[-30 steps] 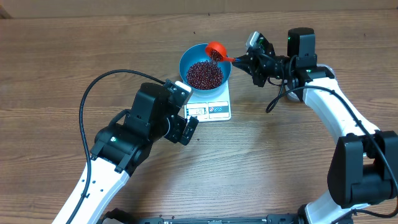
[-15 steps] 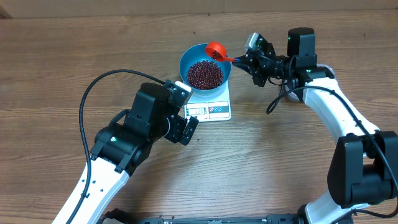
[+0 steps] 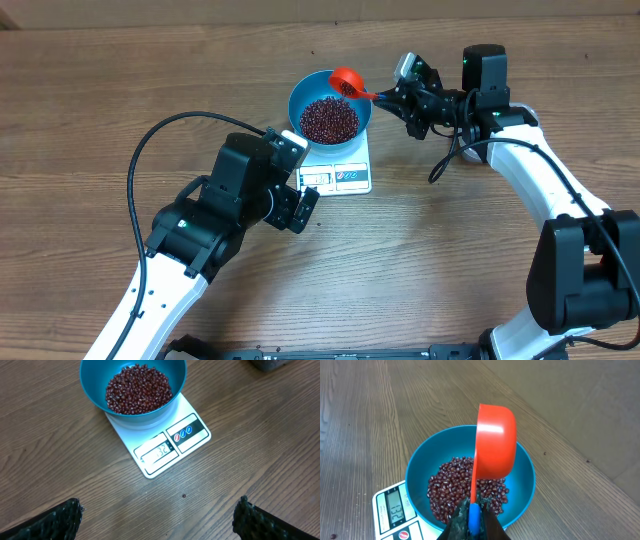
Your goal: Scoop item into bowl and weigh 150g on scale
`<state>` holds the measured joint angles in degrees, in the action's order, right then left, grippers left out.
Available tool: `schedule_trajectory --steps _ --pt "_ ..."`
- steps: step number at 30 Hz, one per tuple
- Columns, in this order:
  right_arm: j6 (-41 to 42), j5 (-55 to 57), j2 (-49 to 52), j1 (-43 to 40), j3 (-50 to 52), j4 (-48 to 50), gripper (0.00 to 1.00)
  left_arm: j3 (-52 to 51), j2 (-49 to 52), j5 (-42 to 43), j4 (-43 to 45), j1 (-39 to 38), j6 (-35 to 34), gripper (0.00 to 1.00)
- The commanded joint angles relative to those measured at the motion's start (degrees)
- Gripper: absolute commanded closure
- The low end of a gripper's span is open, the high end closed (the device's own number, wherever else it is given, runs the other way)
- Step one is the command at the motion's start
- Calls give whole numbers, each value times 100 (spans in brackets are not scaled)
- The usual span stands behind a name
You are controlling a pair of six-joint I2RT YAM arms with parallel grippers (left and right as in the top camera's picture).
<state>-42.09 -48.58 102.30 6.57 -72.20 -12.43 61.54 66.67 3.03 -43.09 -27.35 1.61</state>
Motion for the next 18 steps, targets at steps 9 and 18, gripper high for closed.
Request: schedule_trajectory --steps 9,18 --pt "-44 -118 11 24 -13 -11 96 136 39 87 0 -15 -52 0" --pt "-197 328 11 22 -13 79 96 136 39 87 0 -15 -50 0"
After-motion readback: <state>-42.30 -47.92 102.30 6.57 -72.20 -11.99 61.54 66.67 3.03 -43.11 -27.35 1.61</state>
